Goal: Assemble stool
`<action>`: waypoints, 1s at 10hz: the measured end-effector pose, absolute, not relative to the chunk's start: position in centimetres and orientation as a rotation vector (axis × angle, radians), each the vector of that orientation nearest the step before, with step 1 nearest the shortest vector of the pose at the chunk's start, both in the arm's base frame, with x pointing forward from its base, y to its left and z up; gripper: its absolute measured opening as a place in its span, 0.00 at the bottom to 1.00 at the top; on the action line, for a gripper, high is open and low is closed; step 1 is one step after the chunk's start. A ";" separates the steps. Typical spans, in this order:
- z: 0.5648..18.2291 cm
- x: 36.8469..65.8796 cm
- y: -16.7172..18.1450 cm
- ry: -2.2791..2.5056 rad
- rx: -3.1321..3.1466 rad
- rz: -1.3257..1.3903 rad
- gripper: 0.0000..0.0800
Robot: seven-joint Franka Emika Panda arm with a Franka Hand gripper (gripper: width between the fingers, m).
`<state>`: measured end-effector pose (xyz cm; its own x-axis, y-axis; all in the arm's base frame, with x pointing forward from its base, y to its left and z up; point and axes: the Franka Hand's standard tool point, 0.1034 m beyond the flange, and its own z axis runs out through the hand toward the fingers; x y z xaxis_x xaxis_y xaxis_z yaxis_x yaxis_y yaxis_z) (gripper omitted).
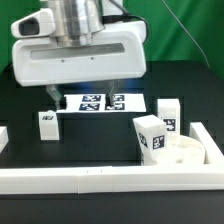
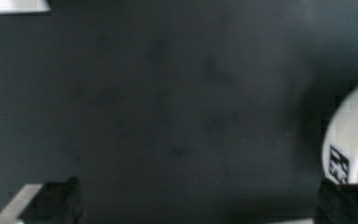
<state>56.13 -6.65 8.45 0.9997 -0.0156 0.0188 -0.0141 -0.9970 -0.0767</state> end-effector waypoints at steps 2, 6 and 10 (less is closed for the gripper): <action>7.9 55.5 -8.7 -0.115 -3.076 -0.028 0.81; 7.6 54.7 -8.4 -0.088 -3.046 0.074 0.81; 6.5 53.8 -11.9 -0.082 -2.975 0.646 0.81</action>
Offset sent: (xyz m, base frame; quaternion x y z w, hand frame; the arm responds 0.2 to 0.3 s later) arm 0.0000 0.0000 0.0000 0.0000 -0.0650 0.0000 0.9979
